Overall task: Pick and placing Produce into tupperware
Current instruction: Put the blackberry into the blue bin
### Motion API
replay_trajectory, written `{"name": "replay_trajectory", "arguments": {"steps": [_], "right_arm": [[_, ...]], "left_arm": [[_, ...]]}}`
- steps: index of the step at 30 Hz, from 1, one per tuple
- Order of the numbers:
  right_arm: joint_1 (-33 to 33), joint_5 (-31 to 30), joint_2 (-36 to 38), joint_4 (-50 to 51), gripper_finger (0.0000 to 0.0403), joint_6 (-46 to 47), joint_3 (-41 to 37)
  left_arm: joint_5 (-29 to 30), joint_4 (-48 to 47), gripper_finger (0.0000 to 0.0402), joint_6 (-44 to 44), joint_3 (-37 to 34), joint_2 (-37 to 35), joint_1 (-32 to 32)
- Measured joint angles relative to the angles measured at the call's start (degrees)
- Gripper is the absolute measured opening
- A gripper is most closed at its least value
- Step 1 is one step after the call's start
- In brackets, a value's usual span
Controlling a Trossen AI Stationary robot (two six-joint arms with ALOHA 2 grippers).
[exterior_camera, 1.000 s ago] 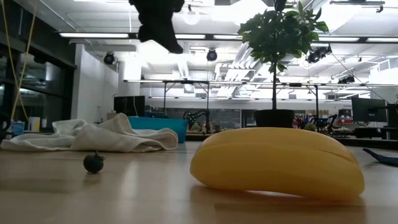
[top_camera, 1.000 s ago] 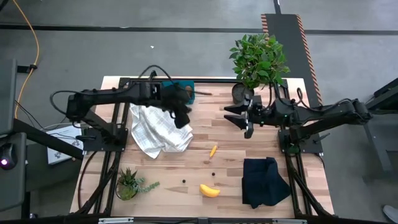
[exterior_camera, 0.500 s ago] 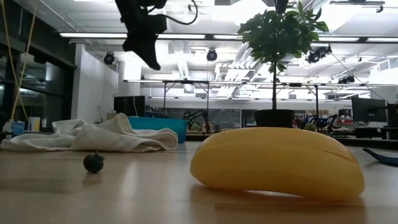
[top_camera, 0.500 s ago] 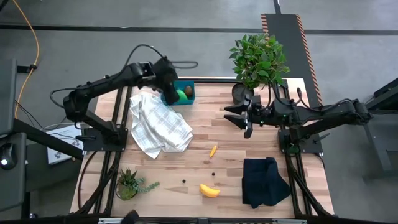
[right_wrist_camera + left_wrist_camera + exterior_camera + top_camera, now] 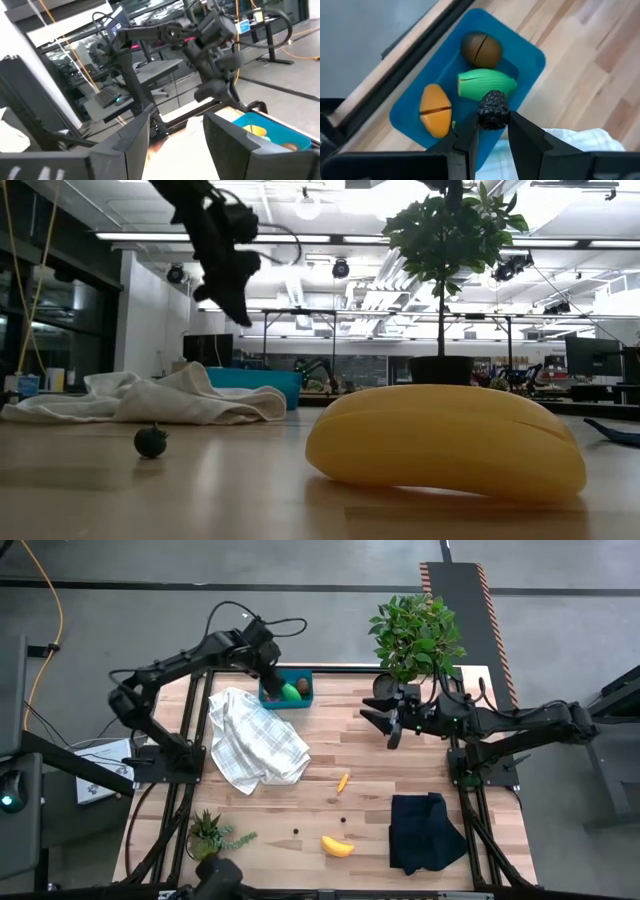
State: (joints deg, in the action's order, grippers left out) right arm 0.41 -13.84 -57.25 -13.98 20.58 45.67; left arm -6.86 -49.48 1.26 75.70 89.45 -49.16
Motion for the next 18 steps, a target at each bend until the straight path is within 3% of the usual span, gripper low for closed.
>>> {"name": "replay_trajectory", "arguments": {"steps": [18], "right_arm": [[-2.7,0.0,-0.2,2.6,0.0179,1.6,0.0]], "left_arm": [[2.6,3.6,0.0083,-0.2,-3.2,10.9,0.0]]}}
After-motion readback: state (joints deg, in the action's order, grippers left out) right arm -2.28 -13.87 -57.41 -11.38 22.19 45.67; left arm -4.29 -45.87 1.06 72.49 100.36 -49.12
